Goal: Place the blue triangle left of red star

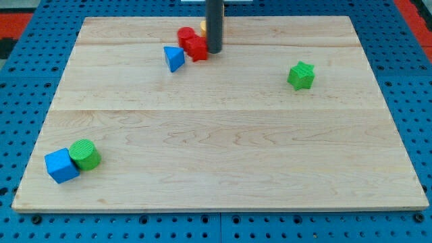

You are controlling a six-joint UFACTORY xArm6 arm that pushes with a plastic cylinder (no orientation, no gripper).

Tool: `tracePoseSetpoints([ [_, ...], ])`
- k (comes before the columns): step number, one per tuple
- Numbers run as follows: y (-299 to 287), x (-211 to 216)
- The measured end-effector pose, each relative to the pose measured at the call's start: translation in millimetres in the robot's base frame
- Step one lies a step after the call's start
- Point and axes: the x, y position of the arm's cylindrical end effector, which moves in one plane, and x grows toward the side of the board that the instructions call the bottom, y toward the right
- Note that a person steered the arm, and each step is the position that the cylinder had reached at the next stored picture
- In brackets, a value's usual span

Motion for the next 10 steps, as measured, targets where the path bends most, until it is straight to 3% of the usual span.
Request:
tracePoseSetpoints([
  [2, -87, -33],
  [3, -87, -31],
  [4, -17, 9],
  [5, 20, 19],
  [7, -32, 24],
  [9, -12, 61],
  [10, -49, 41],
])
